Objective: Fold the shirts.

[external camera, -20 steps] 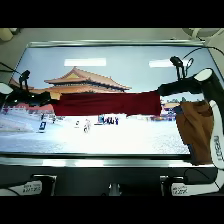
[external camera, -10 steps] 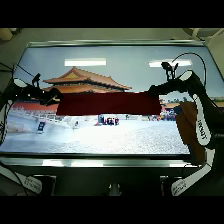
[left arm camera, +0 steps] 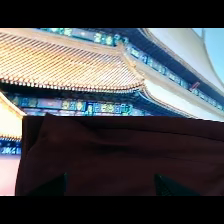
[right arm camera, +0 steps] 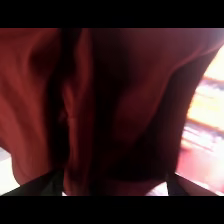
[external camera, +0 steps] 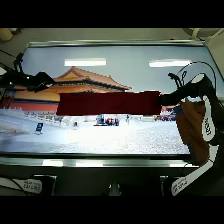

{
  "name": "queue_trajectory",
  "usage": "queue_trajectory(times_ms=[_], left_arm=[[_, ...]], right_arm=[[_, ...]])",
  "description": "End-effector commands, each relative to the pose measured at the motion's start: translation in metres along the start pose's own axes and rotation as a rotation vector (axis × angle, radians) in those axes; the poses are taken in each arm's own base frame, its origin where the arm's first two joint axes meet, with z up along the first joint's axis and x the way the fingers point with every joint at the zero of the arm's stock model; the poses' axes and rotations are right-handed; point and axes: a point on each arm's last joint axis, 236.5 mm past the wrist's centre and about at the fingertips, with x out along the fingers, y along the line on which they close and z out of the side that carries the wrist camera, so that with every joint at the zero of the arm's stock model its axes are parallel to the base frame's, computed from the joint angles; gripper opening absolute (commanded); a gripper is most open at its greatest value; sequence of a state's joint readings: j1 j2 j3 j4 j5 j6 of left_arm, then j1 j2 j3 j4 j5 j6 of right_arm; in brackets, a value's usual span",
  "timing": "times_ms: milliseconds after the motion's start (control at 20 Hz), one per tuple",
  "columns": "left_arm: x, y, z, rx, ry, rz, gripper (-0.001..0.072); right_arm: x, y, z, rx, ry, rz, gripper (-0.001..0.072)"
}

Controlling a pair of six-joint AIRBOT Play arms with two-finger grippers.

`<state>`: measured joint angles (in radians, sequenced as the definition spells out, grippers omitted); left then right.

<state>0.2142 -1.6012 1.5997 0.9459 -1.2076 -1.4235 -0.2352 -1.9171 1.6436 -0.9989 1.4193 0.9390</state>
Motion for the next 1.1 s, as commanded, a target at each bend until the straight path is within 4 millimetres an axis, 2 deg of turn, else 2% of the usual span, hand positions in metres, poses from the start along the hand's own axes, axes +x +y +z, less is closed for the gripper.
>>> queue_trajectory(times_ms=[0,150,250,300,350,400,450,500,650,700,750,800,850,950,1050], left_arm=[[-0.027,-0.041,0.003,0.091,-0.055,-0.025,0.0659],[-0.028,-0.066,-0.004,0.141,-0.051,-0.047,0.0659],[-0.022,-0.078,-0.010,0.161,-0.035,-0.059,0.0659],[-0.019,-0.083,-0.012,0.170,-0.031,-0.064,0.0659],[-0.017,-0.088,-0.015,0.180,-0.024,-0.070,0.0659],[-0.015,-0.092,-0.017,0.187,-0.018,-0.074,0.0659],[-0.014,-0.096,-0.019,0.194,-0.014,-0.078,0.0659],[-0.012,-0.100,-0.022,0.201,-0.008,-0.082,0.0658],[-0.004,-0.110,-0.029,0.235,0.013,-0.093,0.0631],[0.000,-0.113,-0.032,0.251,0.023,-0.097,0.0612],[0.003,-0.115,-0.035,0.255,0.032,-0.100,0.0612],[0.006,-0.117,-0.038,0.259,0.040,-0.102,0.0612],[0.008,-0.119,-0.041,0.262,0.050,-0.105,0.0612],[0.009,-0.119,-0.043,0.263,0.058,-0.106,0.0613],[0.008,-0.118,-0.043,0.277,0.057,-0.106,0.0613]], right_arm=[[0.020,0.024,0.004,0.044,-0.001,0.154,0.0710],[0.029,0.047,0.024,0.057,-0.065,0.240,0.0710],[0.036,0.062,0.029,0.040,-0.063,0.261,0.0708],[0.041,0.068,0.030,0.027,-0.056,0.259,0.0698],[0.046,0.072,0.032,0.013,-0.053,0.244,0.0655],[0.051,0.074,0.034,0.002,-0.054,0.230,0.0505],[0.053,0.076,0.036,0.002,-0.055,0.224,0.0233],[0.052,0.076,0.037,0.020,-0.059,0.222,0.0017],[0.040,0.070,0.037,-0.009,-0.062,0.149,0.0022],[0.034,0.063,0.034,-0.013,-0.049,0.101,0.0059],[0.028,0.055,0.029,-0.023,-0.028,0.044,0.0315],[0.021,0.046,0.023,-0.049,-0.007,-0.016,0.0606],[0.012,0.031,0.016,-0.069,0.025,-0.106,0.0687],[-0.006,0.002,0.003,-0.037,0.059,-0.213,0.0705],[-0.017,-0.007,0.000,0.048,0.008,-0.118,0.0709]])
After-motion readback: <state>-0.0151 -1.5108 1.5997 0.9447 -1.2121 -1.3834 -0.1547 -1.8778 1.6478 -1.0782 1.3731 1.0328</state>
